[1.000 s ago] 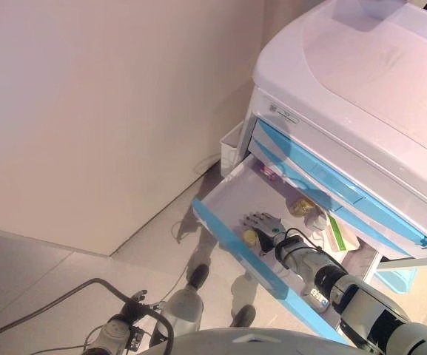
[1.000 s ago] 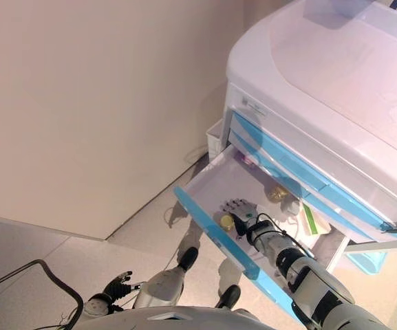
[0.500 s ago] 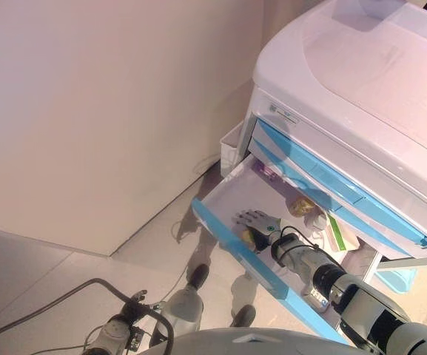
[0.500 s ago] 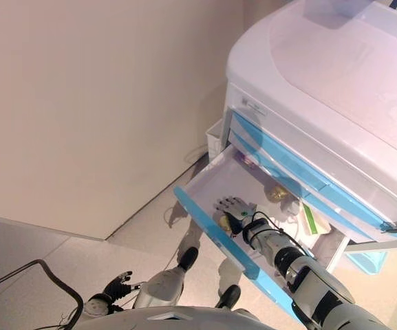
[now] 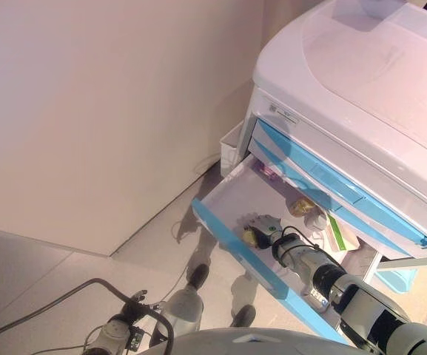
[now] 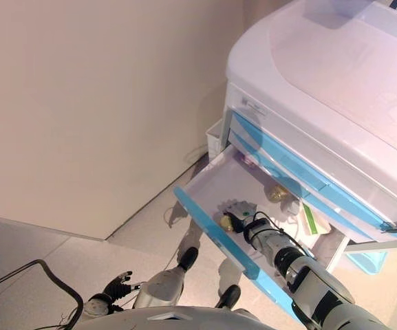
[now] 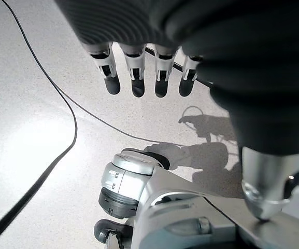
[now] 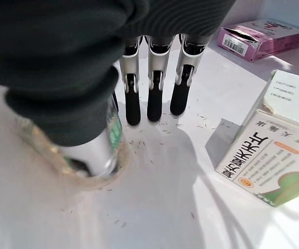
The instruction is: Open the drawer and pick up the medicine
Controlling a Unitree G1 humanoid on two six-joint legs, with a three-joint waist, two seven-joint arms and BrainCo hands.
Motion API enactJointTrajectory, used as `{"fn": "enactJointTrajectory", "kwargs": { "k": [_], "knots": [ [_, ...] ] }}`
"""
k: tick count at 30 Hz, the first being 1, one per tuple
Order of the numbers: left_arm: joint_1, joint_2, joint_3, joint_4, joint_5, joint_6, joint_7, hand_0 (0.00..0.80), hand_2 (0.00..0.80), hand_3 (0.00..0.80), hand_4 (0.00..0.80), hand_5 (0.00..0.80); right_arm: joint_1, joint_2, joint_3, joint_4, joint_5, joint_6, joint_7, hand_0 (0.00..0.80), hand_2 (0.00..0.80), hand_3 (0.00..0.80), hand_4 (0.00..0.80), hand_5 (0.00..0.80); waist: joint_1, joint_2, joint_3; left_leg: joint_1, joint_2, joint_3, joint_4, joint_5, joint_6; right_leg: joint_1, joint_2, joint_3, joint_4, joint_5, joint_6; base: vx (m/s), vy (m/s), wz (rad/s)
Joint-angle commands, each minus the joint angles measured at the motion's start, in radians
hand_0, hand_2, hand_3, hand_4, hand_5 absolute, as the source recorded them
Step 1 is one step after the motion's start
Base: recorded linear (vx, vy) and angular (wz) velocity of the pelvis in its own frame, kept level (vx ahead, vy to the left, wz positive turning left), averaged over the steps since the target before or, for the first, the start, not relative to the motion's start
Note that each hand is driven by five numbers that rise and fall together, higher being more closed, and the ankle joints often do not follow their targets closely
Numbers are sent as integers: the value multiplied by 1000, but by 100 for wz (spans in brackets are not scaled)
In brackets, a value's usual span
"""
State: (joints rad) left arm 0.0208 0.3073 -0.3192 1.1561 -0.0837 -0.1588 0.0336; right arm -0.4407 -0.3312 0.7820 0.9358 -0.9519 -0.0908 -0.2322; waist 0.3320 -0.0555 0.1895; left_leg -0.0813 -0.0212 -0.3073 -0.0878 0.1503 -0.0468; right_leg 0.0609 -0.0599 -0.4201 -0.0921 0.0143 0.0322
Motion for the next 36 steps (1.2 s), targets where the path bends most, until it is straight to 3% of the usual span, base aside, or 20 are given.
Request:
{"fn": "enactJointTrajectory", "kwargs": {
  "k": [1, 14, 15, 16, 17, 31, 36],
  "knots": [
    [-1, -5, -49, 40, 13, -24, 1, 0, 0, 0, 0, 0, 3, -15, 37, -78, 2, -9, -22, 800, 800, 800, 800, 800, 13, -5, -4, -1, -31, 6, 17, -48, 17, -8, -20, 3, 104, -45, 11, 0, 0, 0],
    [-1, -7, -53, 39, 13, -24, 2, 0, 0, 0, 0, 0, 5, -18, 33, -86, 9, -14, -28, 800, 800, 800, 800, 800, 11, -8, -3, -1, -32, 11, 17, -51, 18, -10, -21, 3, 103, -44, 13, 0, 0, 0],
    [-1, -6, -53, 41, 14, -26, 2, 0, 0, 0, 0, 0, 6, -19, 33, -85, 9, -15, -24, 684, 684, 684, 684, 684, 11, -9, -3, -1, -32, 11, 17, -52, 18, -10, -22, 3, 102, -43, 13, 0, 0, 0],
    [-3, -5, -50, 42, 16, -26, -1, 0, 0, 0, 0, 0, 7, -19, 31, -82, 6, -15, -22, 276, 276, 276, 276, 276, 10, -9, -3, -1, -32, 12, 17, -52, 18, -10, -22, 4, 103, -43, 13, 0, 0, 0],
    [-4, -4, -50, 43, 15, -25, -1, 0, 0, 0, 0, 0, 8, -19, 32, -81, 6, -13, -21, 0, 0, 0, 0, 0, 10, -9, -3, -1, -32, 12, 17, -52, 18, -10, -22, 4, 103, -43, 13, 0, 0, 0],
    [-5, -5, -54, 43, 21, -22, 2, 0, 0, 0, 0, 0, 10, -4, 51, -55, -34, 12, 0, 0, 0, 0, 0, 0, 18, -13, -6, 2, -35, 7, 16, -51, 20, -4, -21, 3, 99, -42, 13, 0, 0, 0],
    [-7, -6, -55, 42, 22, -20, 2, 0, 0, 0, 0, 0, 7, -1, 49, -59, -32, -13, -6, 0, 0, 0, 0, 0, 20, -13, -8, 1, -36, 5, 16, -50, 20, -4, -21, 1, 99, -43, 12, 0, 0, 0]
  ]
}}
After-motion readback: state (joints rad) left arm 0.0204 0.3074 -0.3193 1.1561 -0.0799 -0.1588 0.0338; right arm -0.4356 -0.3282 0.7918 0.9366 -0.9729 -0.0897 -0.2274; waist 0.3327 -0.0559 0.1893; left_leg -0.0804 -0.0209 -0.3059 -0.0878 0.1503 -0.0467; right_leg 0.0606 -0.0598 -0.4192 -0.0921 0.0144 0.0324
